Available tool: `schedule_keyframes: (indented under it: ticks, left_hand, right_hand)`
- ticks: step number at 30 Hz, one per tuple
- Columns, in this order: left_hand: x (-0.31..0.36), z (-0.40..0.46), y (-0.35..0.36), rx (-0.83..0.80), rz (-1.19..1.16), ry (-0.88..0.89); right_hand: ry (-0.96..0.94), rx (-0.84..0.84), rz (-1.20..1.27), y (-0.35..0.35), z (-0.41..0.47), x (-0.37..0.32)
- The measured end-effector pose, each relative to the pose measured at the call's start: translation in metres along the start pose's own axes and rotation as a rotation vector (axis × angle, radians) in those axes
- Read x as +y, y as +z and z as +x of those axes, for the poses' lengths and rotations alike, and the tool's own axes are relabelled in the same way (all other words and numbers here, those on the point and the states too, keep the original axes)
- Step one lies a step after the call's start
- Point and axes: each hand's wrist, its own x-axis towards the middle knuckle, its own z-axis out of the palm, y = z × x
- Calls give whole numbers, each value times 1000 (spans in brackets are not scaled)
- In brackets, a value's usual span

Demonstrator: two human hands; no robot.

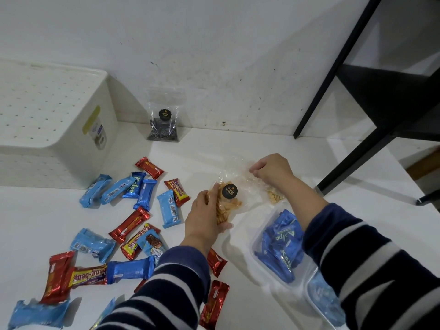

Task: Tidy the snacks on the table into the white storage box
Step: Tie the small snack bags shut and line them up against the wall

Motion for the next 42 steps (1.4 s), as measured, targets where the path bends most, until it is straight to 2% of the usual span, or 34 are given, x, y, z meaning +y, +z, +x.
schedule_keyframes:
  ticks: [4, 9, 16, 18, 21, 22, 26, 29, 31, 34, 38, 42]
  left_hand:
    - [1, 0, -1, -10, -6, -9]
    - [1, 0, -1, -7, -10, -16]
    - [4, -1, -4, -31, -67, -48]
    - [13, 0, -10, 57, -75, -58]
    - [40, 12, -29, 291, -136, -66]
    - [50, 18, -37, 295, -207, -89]
    - [71, 39, -55, 126, -612, -136]
    - [69, 42, -53, 126, -737, -171]
    - [69, 41, -51, 138, -773, -171]
    - [68, 39, -51, 138, -779, -133]
    - [67, 38, -52, 128, -700, -86]
    - [61, 35, -48, 188, -684, -98]
  right_hand:
    - [-21, 41, 38, 1, 0, 4]
    - [-9, -68, -90, -16, -4, 8]
    - [-26, 36, -80, -5, -5, 15]
    - [-40, 56, -116, -1, -8, 15]
    - [-98, 67, -100, 3, -17, 14]
    - [-127, 69, -85, 5, -21, 13]
    - [-198, 70, -3, 9, -37, 10]
    - [-197, 22, 104, 9, -43, 11]
    - [-181, -10, 225, 8, -46, 12]
    - [-137, 46, 287, 9, -42, 12]
    - [-51, 73, 243, 13, -31, 13]
    - [-82, 77, 160, 16, -23, 5]
